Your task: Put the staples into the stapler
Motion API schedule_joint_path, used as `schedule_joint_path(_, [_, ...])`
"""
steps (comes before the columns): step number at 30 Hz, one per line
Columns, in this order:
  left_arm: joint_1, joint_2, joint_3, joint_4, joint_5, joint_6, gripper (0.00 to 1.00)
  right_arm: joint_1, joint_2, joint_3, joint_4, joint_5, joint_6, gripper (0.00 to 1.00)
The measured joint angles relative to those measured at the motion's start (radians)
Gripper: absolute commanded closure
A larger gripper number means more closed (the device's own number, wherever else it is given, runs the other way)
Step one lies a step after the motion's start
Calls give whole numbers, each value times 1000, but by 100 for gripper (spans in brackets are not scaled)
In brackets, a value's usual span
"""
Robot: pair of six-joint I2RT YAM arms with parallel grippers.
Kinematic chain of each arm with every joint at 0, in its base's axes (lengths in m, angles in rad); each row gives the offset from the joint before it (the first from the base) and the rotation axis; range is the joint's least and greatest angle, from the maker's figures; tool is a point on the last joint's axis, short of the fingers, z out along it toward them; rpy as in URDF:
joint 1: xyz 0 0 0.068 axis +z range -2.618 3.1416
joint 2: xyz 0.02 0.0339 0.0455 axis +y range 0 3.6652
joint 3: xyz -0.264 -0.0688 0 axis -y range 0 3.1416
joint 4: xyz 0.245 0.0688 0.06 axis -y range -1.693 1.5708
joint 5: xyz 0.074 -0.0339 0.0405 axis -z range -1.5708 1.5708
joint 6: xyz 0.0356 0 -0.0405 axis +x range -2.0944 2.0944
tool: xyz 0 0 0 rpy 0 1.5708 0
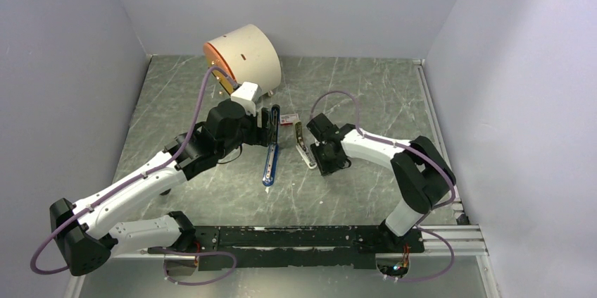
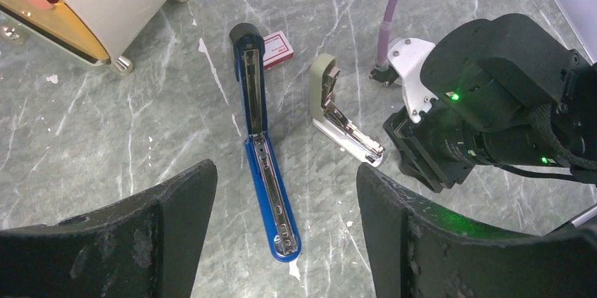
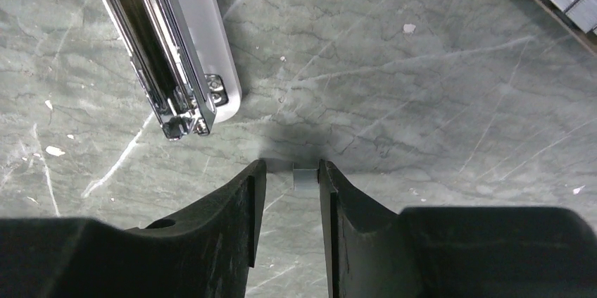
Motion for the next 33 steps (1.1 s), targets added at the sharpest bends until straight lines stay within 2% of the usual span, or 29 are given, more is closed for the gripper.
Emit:
schedule_joint_path(12, [0, 0, 0, 0, 0, 0, 23, 0, 49, 56, -26, 10, -24, 68])
schedule_joint_path(18, [0, 0, 0, 0, 0, 0, 23, 0, 48, 56, -27, 12, -31, 61])
schedule_joint_path(33, [0, 0, 0, 0, 0, 0, 22, 0, 15, 51, -37, -55, -163, 62])
